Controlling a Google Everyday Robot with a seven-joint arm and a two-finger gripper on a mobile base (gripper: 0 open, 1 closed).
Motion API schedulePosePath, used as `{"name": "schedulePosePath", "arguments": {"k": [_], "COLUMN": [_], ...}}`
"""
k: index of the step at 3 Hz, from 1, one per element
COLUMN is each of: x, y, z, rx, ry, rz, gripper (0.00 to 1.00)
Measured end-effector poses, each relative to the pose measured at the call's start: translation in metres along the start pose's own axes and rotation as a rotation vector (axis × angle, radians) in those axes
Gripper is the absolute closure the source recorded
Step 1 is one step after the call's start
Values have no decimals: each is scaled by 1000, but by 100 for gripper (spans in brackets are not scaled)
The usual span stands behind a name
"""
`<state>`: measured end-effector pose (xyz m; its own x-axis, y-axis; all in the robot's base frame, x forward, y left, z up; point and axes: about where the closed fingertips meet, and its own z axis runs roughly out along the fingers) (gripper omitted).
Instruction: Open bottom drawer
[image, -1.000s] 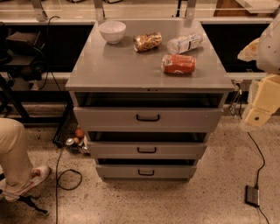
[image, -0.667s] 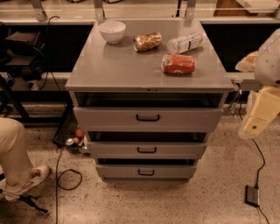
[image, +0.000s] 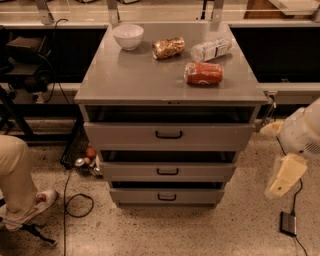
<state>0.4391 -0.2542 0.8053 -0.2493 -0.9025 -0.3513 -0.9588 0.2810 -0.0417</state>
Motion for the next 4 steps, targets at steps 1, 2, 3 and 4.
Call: {"name": "schedulePosePath", "arguments": {"k": [1, 2, 3, 4], "x": [26, 26, 35, 55], "y": [16, 16, 15, 15], "z": [61, 61, 83, 139], "rx": [-85, -85, -114, -170], "ry": [-6, -6, -13, -34], "rz": [16, 16, 24, 20], "gripper": [0, 0, 0, 0]}}
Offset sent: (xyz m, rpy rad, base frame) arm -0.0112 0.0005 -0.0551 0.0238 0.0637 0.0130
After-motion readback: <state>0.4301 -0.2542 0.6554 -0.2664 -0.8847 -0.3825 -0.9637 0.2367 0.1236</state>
